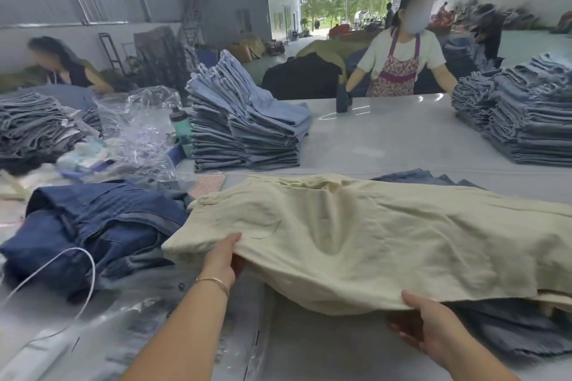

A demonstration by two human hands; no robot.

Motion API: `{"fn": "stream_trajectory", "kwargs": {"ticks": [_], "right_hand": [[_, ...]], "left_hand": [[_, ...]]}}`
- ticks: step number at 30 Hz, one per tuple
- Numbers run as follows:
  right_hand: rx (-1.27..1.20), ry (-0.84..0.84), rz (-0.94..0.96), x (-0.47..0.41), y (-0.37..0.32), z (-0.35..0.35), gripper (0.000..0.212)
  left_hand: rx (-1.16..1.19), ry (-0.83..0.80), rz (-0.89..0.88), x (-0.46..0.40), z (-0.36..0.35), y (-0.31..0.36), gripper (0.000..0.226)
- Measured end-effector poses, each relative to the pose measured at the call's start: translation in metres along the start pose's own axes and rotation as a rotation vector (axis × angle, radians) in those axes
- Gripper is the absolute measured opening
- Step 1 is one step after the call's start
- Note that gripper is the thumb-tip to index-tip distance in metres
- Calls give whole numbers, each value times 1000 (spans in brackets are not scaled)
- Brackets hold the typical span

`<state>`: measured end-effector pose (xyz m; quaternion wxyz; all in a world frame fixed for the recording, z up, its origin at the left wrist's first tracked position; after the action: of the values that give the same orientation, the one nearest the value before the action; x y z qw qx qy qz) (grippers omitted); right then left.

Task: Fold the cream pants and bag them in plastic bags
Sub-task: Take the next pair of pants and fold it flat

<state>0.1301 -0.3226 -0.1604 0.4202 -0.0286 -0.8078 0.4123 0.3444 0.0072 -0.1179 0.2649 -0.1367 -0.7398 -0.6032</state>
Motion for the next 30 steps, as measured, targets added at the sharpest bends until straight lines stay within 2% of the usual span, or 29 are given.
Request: {"fn": "stream_trajectory", "kwargs": {"ticks": [3,5,8,11,14,18,21,23,26,28,30], "right_hand": [[-263,-43,190,11,-51,-17,6],[-311,-103,374,32,-101,-29,5],[-312,-183,619,79,-160,-28,19],[-396,-227,700,110,-176,1,27],[-582,-300,596,122,-152,39,32],[-801,-360,357,138,-91,101,37],[-891,-305,296,154,-49,168,78],[-869,-273,205,172,-20,201,61],[-710,-523,97,214,19,215,30],[-383,-321,70,205,69,256,18],[-283,-183,-28,207,104,276,26]], "left_hand": [[33,-89,-65,13,-16,43,10],[137,-157,-160,37,-28,80,11],[356,-221,-274,77,-34,120,17],[472,-339,-280,116,-34,110,14],[409,-339,-211,141,-24,61,9],[205,-290,-74,171,-10,-38,23],[95,-219,-53,212,0,-102,24],[79,-258,-89,248,-8,-121,31],[88,-373,-179,312,-32,-124,33],[98,-463,-272,357,-48,-117,33],[117,-577,-337,403,-62,-112,37]]}}
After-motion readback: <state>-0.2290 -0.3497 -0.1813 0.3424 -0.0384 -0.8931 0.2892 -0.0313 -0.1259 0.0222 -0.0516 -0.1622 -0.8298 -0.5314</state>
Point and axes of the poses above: each hand's wrist, its own x-axis away from the middle knuckle, its own z-axis out of the back of the hand, y = z × x, the point moved 9 cm from there along -x, towards the middle knuckle, and after that the axes turned 12 degrees about -x, right-handed, at the moved point
